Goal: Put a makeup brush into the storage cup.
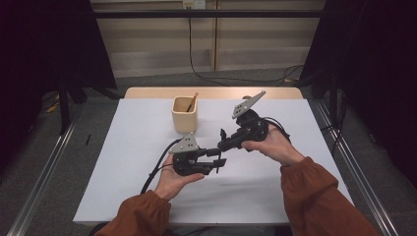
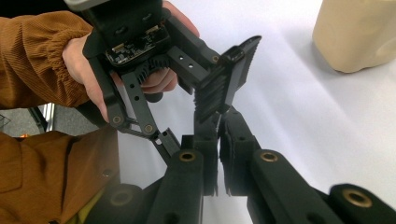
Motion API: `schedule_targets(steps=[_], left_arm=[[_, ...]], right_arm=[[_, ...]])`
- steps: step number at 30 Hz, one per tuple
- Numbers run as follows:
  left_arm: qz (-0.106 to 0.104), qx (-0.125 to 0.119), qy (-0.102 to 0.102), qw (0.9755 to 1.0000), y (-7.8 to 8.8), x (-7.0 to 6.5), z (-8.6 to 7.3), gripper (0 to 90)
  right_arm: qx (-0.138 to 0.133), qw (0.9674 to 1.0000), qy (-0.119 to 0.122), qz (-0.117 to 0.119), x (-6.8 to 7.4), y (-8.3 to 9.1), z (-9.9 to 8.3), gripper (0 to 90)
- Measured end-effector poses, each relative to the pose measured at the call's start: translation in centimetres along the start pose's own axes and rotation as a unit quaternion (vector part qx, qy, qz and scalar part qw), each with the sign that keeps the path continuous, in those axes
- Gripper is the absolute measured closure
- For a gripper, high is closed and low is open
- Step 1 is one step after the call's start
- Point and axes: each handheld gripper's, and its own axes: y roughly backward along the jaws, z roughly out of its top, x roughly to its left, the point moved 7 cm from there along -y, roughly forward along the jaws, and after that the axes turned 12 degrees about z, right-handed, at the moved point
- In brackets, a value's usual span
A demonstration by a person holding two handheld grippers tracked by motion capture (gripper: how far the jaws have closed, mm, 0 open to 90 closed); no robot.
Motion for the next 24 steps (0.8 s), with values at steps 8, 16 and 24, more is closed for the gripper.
schedule_targets(steps=[8, 16, 24], left_arm=[[0.006, -0.017, -0.008, 0.9998, 0.37, -0.20, 0.40, 74.9], [-0.002, -0.014, -0.003, 0.9999, 0.32, -0.31, 0.27, 84.2], [0.003, -0.016, -0.002, 0.9999, 0.50, -0.26, 0.42, 85.6]], right_arm=[[-0.003, 1.0000, -0.003, 0.002, -0.10, -0.23, -0.15, 85.7], [-0.007, 1.0000, 0.000, 0.006, 0.12, -0.16, -0.18, 85.7], [-0.021, 0.9998, 0.004, 0.006, 0.17, -0.20, -0.22, 85.1]])
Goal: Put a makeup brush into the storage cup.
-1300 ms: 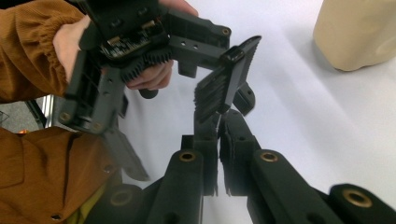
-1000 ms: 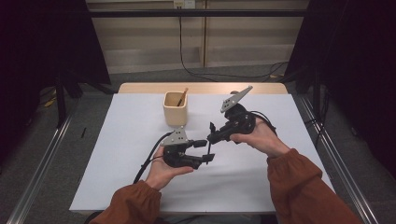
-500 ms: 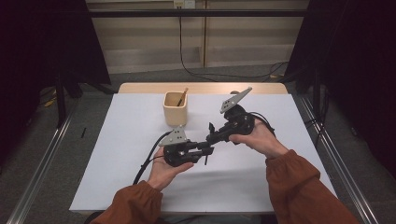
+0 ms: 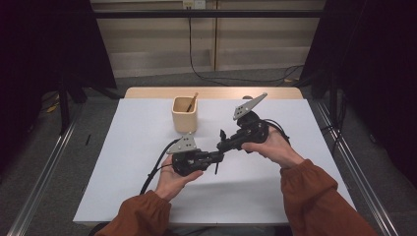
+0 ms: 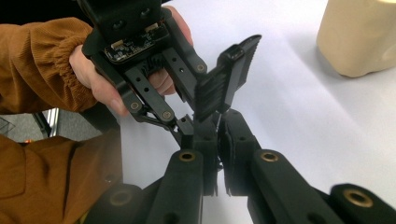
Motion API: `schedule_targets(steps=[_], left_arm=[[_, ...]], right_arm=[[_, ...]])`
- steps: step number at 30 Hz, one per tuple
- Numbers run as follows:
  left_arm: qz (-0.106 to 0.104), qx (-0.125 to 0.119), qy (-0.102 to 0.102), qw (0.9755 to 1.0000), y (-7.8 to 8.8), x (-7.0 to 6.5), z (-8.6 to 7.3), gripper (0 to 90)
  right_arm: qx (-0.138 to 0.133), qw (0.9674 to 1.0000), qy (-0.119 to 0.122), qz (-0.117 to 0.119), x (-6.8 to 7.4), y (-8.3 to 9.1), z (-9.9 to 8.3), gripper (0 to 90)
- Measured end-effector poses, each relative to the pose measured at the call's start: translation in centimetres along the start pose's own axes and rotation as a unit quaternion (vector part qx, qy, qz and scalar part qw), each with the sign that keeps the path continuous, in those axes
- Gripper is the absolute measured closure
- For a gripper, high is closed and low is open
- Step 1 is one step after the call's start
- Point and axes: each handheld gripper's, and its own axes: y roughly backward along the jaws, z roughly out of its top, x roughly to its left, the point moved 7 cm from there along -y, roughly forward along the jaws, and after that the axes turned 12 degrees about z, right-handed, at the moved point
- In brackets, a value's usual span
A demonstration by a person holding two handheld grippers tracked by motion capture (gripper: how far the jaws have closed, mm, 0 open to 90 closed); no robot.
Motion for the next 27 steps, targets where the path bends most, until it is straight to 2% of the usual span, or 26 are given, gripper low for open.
schedule_targets(steps=[3, 7, 11, 15, 23, 27], left_arm=[[-0.006, 0.001, -0.001, 1.0000, 0.00, -0.10, -0.02, 85.6], [-0.003, 0.005, -0.004, 1.0000, -0.02, 0.03, -0.09, 85.7], [-0.002, 0.005, -0.001, 1.0000, 0.07, 0.12, -0.01, 85.7], [0.001, 0.002, 0.003, 1.0000, 0.26, 0.37, 0.14, 85.7], [0.008, -0.004, 0.008, 0.9999, 0.51, 0.68, 0.30, 85.6], [0.010, -0.002, 0.006, 0.9999, 0.51, 0.67, 0.29, 85.6]], right_arm=[[-0.007, 1.0000, 0.000, 0.006, 0.04, 0.03, -0.06, 83.3], [-0.012, 0.9999, 0.003, 0.008, 0.04, -0.04, -0.21, 79.9], [-0.024, 0.9994, 0.016, 0.019, 0.35, -0.12, -0.16, 70.6], [-0.031, 0.9992, 0.020, 0.017, 0.42, -0.08, -0.13, 62.0], [-0.053, 0.9984, 0.015, 0.014, 0.20, 0.03, -0.24, 41.4], [-0.059, 0.9981, 0.014, 0.005, 0.03, 0.10, -0.27, 30.3]])
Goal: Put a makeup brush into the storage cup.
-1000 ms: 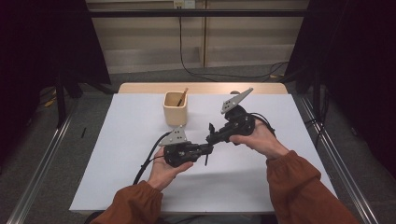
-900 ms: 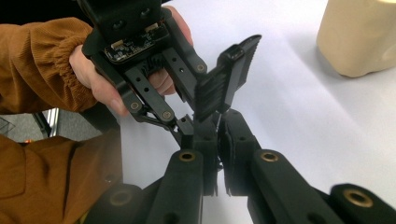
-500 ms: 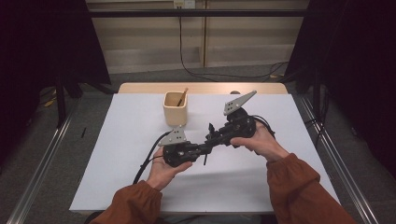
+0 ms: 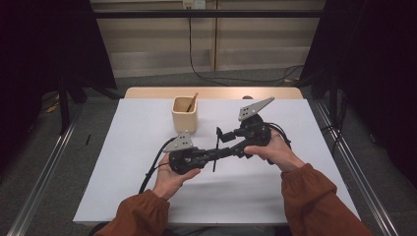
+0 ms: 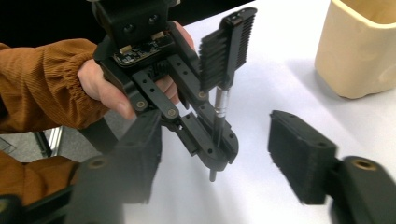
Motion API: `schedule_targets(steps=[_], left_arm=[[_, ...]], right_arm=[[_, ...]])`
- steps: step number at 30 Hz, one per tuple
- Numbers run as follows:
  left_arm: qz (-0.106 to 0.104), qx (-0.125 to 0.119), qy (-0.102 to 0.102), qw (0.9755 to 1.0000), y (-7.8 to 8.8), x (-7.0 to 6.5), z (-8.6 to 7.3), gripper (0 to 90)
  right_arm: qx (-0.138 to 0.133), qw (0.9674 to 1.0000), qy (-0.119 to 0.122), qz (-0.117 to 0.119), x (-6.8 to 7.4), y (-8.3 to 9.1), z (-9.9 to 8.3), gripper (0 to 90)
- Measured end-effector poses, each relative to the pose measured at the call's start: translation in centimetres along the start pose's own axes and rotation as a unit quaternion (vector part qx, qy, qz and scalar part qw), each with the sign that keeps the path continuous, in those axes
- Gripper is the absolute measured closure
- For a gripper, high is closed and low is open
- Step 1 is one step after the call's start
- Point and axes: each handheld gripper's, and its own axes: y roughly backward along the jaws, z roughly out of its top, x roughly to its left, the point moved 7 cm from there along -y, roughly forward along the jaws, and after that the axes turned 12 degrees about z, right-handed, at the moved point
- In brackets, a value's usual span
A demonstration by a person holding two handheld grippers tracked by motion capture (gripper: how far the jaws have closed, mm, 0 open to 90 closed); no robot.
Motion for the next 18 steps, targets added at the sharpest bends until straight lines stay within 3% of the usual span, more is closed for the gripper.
schedule_targets(steps=[10, 16, 18], left_arm=[[0.009, -0.001, 0.005, 0.9999, 0.7, 0.4, 0.3, 85.6], [0.015, -0.002, 0.006, 0.9999, 1.1, 0.6, 0.3, 85.6], [0.017, -0.001, 0.005, 0.9998, 1.2, 0.7, 0.4, 85.6]], right_arm=[[-0.032, 0.9994, -0.001, -0.013, -0.2, 0.3, -0.3, 8.4], [-0.053, 0.9984, -0.001, -0.021, -0.5, 0.6, -1.0, 2.6], [-0.056, 0.9978, -0.005, -0.036, -0.6, 0.7, -1.2, 2.0]])
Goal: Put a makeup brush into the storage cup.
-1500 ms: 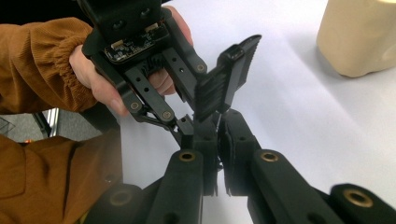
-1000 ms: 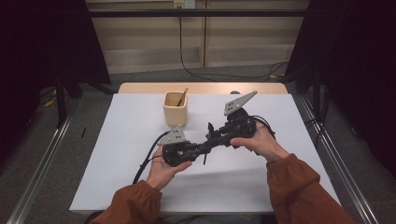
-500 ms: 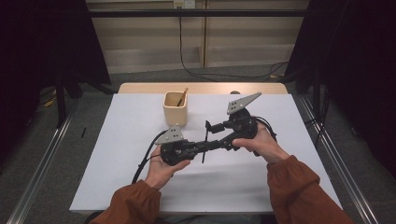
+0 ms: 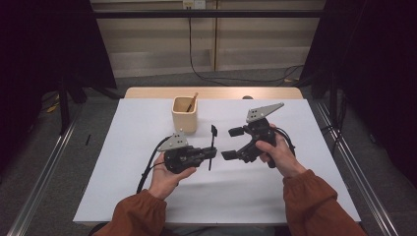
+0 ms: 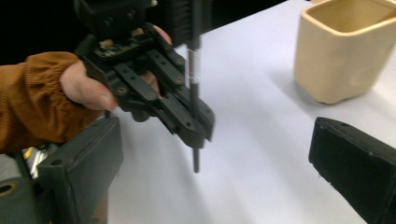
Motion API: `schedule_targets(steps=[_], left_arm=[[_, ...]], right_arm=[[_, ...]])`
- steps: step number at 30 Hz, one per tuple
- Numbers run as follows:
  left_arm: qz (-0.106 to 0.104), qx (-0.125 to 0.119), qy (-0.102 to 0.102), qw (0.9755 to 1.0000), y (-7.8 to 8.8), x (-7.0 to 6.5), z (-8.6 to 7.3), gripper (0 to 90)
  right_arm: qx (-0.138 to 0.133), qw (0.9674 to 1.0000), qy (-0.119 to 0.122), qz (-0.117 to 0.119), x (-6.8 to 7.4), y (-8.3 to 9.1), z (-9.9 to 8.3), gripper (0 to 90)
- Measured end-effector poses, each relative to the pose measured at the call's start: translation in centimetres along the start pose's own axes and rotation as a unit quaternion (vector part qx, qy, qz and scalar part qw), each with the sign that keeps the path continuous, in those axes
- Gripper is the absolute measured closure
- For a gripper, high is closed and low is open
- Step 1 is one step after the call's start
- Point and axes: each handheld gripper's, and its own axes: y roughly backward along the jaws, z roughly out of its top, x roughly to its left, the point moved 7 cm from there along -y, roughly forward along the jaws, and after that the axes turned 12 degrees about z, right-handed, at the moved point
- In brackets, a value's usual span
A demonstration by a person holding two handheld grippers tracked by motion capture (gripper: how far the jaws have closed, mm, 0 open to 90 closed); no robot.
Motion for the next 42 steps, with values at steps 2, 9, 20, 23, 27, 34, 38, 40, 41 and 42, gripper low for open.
schedule_targets(steps=[2, 9, 20, 23, 27, 34, 38, 40, 41, 42], left_arm=[[0.002, -0.001, 0.001, 1.0000, 0.1, 0.1, 0.1, 85.6], [0.007, 0.001, 0.006, 1.0000, 0.5, 0.6, 0.2, 85.5], [0.019, 0.001, 0.006, 0.9998, 1.5, 1.5, 0.5, 85.5], [0.020, 0.002, 0.012, 0.9997, 1.8, 1.8, 0.6, 85.5], [0.027, -0.001, 0.025, 0.9993, 2.4, 2.6, 0.9, 85.5], [0.041, -0.006, 0.031, 0.9987, 3.1, 3.7, 1.5, 85.5], [0.044, -0.006, 0.029, 0.9986, 3.3, 4.0, 1.6, 85.5], [0.045, -0.005, 0.030, 0.9985, 3.4, 4.1, 1.6, 85.5], [0.046, -0.004, 0.030, 0.9985, 3.4, 4.2, 1.6, 85.5], [0.047, -0.005, 0.032, 0.9984, 3.5, 4.4, 1.7, 85.5]], right_arm=[[-0.003, 1.0000, 0.002, -0.005, 0.0, 0.2, -0.2, 1.4], [-0.027, 0.9995, -0.002, -0.017, -0.3, 0.8, -0.3, 1.3], [-0.028, 0.9982, -0.008, -0.052, -0.9, 0.9, -1.4, 3.0], [-0.036, 0.9977, -0.003, -0.058, -0.7, 1.1, -1.5, 2.8], [-0.050, 0.9950, 0.002, -0.087, -0.9, 1.6, -2.1, 2.9], [-0.071, 0.9915, 0.001, -0.109, -0.8, 2.7, -3.4, 2.5], [-0.088, 0.9875, 0.003, -0.131, -0.9, 3.4, -3.6, 5.2], [-0.090, 0.9876, 0.001, -0.128, -0.8, 3.6, -3.8, 4.3], [-0.091, 0.9873, 0.000, -0.130, -0.8, 3.7, -4.0, 4.4], [-0.094, 0.9870, -0.001, -0.131, -0.8, 3.8, -4.1, 4.4]])
